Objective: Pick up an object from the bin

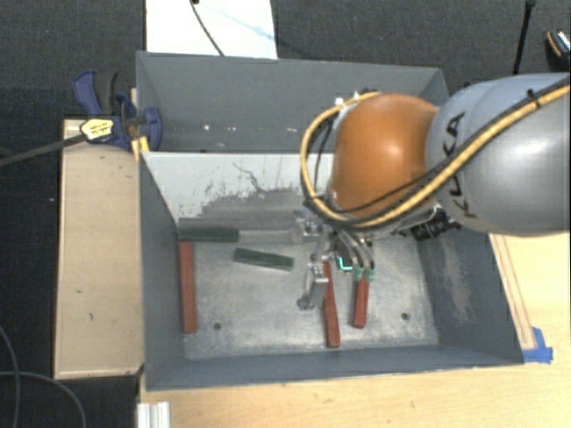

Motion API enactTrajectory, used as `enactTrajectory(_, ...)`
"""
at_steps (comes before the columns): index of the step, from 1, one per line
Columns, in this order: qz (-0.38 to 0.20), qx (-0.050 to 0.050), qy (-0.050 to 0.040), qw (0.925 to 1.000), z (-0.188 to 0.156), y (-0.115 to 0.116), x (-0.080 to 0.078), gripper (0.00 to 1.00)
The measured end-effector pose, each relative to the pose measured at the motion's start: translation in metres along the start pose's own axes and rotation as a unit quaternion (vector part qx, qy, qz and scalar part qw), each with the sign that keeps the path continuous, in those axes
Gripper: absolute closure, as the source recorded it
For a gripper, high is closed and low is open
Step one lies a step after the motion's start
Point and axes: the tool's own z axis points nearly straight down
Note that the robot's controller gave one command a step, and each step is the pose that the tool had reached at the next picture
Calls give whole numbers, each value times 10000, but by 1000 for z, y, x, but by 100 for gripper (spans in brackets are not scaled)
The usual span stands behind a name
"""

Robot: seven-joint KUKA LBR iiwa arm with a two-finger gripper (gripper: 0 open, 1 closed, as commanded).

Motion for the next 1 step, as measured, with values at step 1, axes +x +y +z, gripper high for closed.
enactTrajectory(1,142,-7,-35,9999,128,31,-70,0)
